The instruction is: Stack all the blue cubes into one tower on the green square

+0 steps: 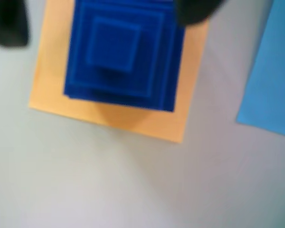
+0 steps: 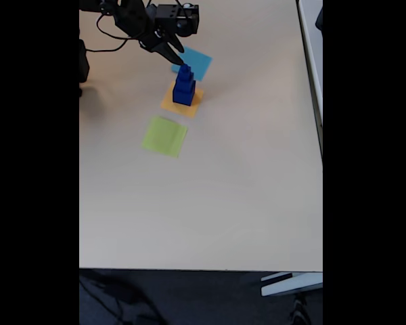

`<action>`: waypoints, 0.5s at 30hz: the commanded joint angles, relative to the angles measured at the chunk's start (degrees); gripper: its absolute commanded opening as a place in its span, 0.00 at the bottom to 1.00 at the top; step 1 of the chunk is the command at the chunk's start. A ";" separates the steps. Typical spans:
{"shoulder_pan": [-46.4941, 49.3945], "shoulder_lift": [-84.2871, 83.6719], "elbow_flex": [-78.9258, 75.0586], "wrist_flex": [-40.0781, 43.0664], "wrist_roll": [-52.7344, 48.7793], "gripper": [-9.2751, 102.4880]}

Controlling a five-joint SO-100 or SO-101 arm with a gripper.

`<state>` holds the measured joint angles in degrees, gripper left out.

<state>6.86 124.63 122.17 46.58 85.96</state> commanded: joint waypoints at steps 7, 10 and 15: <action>0.44 -4.22 -3.08 -0.44 1.67 0.22; 0.62 -5.27 -4.04 -0.44 1.58 0.22; 0.97 -6.50 -5.19 -0.44 1.14 0.22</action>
<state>7.38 118.04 121.11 46.58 87.19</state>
